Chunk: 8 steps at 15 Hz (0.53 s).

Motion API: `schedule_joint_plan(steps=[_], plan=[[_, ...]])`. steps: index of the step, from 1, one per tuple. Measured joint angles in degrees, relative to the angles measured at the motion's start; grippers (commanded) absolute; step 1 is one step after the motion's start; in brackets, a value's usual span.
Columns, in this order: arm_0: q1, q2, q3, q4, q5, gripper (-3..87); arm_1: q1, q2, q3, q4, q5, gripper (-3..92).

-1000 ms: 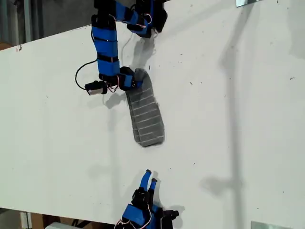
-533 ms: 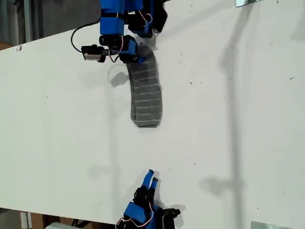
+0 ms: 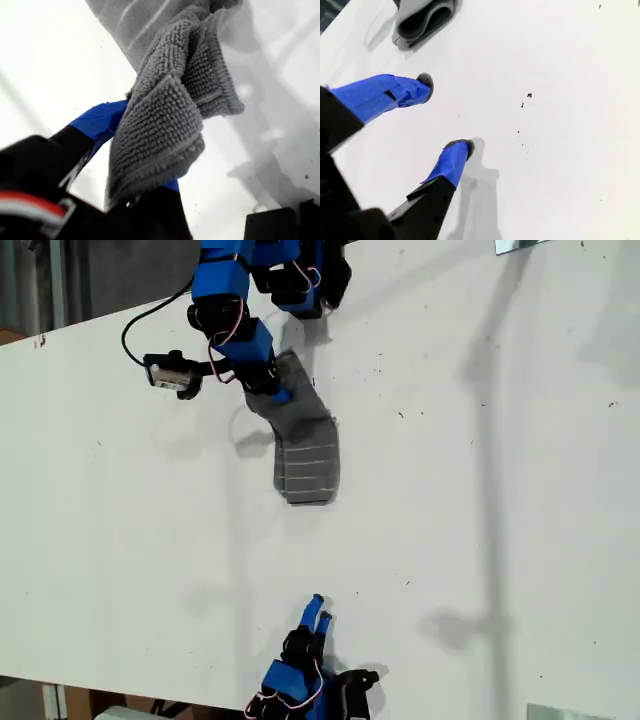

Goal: Grasp corners of a square towel and fold twice.

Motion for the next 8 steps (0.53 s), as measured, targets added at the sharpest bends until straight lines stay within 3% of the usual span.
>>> schedule_joint_plan(steps=[8], plan=[[-1.23, 0.00, 1.14, -0.79, 4.22, 21.5, -1.23, -51.59, -44.74, 3.16, -9.05, -0.1]])
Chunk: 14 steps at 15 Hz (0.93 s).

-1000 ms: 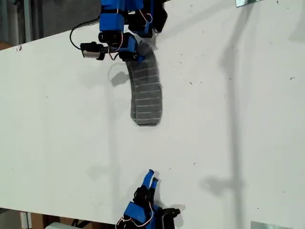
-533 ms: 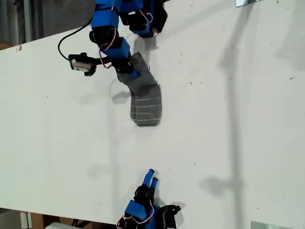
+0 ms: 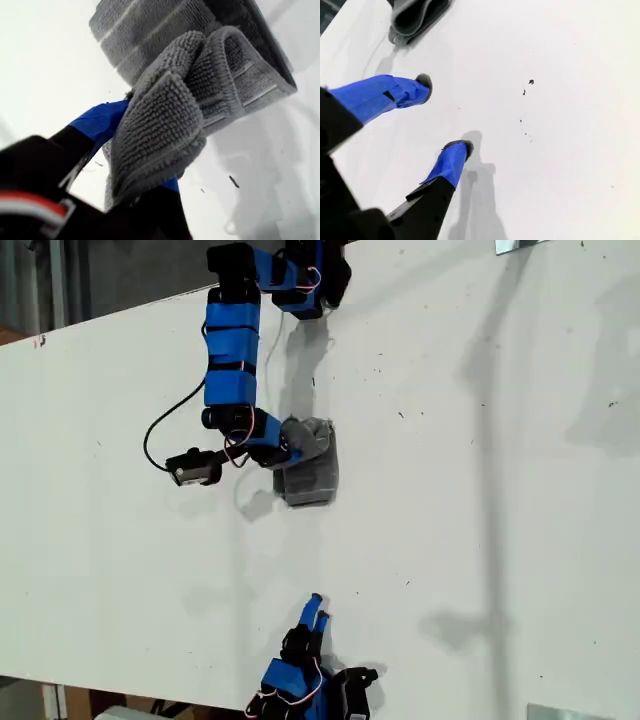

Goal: Grasp corners of a square towel and fold twice.

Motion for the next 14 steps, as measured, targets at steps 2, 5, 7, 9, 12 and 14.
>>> schedule_joint_plan(steps=[2, 5, 7, 9, 12, 14], plan=[[0.00, 0.00, 0.00, 0.00, 0.00, 21.5, 0.00, -6.94, -5.98, 0.00, -1.76, -0.1], [0.00, 0.00, 0.00, 0.00, 0.00, 21.5, 0.18, -9.05, -7.21, -0.62, -3.25, 23.9], [0.00, 0.00, 0.00, 0.00, 0.00, 21.5, 0.18, -9.05, -7.21, -0.62, -3.60, 28.6], [0.00, 0.00, 0.00, 0.00, -0.18, 21.5, 0.35, -7.65, -7.21, 0.44, -3.78, 28.8], [0.00, 0.00, 0.00, 0.00, -0.35, 21.5, 1.14, -4.04, -7.21, 2.29, -4.13, 29.0], [0.00, 0.00, 0.00, 0.00, -0.35, 21.5, 1.58, -0.97, -7.21, 3.25, -4.92, 29.0]])
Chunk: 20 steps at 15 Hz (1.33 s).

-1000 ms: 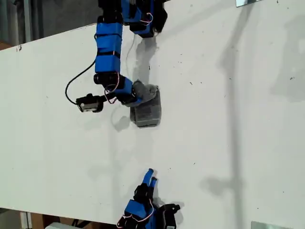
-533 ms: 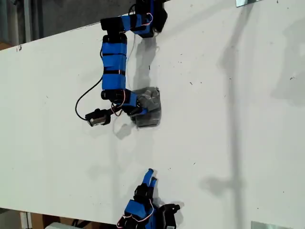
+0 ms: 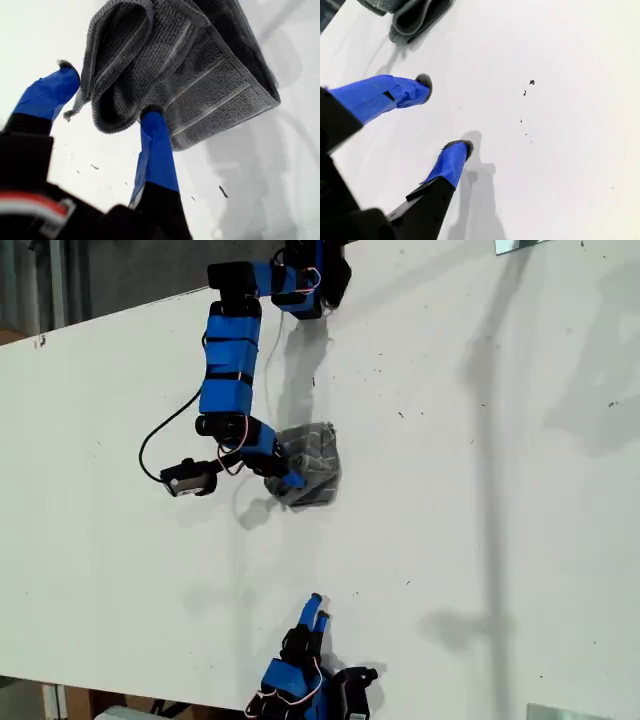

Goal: Grasp corners of a square towel and fold twice.

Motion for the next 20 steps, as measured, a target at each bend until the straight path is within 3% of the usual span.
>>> schedule_joint_plan(steps=[4, 6, 10, 12, 14, 15, 17, 20], plan=[[0.00, 0.00, 0.00, 0.00, 0.00, 21.4, 0.53, 9.14, 1.14, 1.85, -0.79, 28.3], [0.00, 0.00, 0.00, 0.00, 0.00, 21.2, 1.23, 13.27, 10.02, 0.53, 0.18, 27.9], [-0.26, 0.00, 0.18, -0.79, 0.09, 21.2, 3.34, 24.08, 32.34, -2.64, 8.09, 28.9], [-0.18, 0.00, 0.26, -0.79, 2.11, 21.2, 0.09, 38.76, 43.77, -7.29, 15.56, 31.9], [-0.35, 0.00, 0.62, -1.23, 7.65, 21.1, -3.87, 60.91, 63.90, -16.88, 23.73, 35.3], [-0.18, 0.00, 0.88, -1.58, 10.99, 20.9, -4.75, 73.39, 74.97, -19.34, 26.63, 32.6], [-0.18, 0.00, 1.05, -2.11, 16.87, 20.3, -7.47, 95.89, 90.62, -18.37, 30.50, 26.2], [-0.26, 0.00, 1.41, -2.46, 24.17, 19.0, -10.46, 115.31, 96.42, -9.93, 32.61, 22.1]])
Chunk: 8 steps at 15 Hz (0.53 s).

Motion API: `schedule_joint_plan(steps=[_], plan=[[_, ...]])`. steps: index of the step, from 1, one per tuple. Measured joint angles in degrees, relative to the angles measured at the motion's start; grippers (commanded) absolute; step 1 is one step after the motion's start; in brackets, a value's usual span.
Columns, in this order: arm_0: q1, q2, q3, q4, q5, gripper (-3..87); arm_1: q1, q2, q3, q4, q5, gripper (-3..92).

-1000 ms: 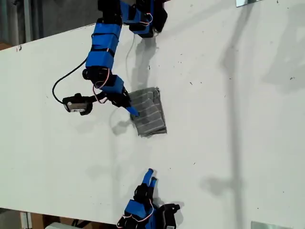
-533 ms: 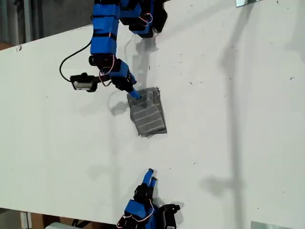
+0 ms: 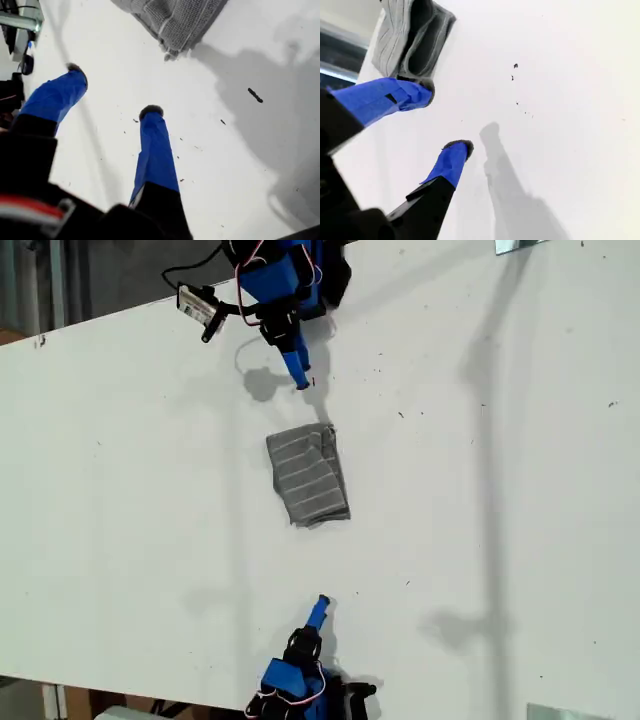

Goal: Grasp corners of a square towel and fold twice.

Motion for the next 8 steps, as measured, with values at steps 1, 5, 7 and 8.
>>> schedule_joint_plan(steps=[1, 5, 7, 8], plan=[[0.09, 0.00, 0.18, -0.26, 4.66, 18.6, 0.26, 0.44, 0.62, 0.53, 0.09, 21.9], [0.09, 0.00, 0.18, -0.26, 7.91, 17.2, 1.85, 1.49, 3.78, 5.80, 6.06, 21.5], [0.09, 0.00, 0.18, -0.26, 7.91, 17.2, 2.37, 1.49, 3.87, 6.15, 6.06, 21.4], [0.09, 0.00, 0.18, -0.26, 7.91, 17.2, 2.37, 1.49, 3.87, 6.15, 6.06, 21.4]])
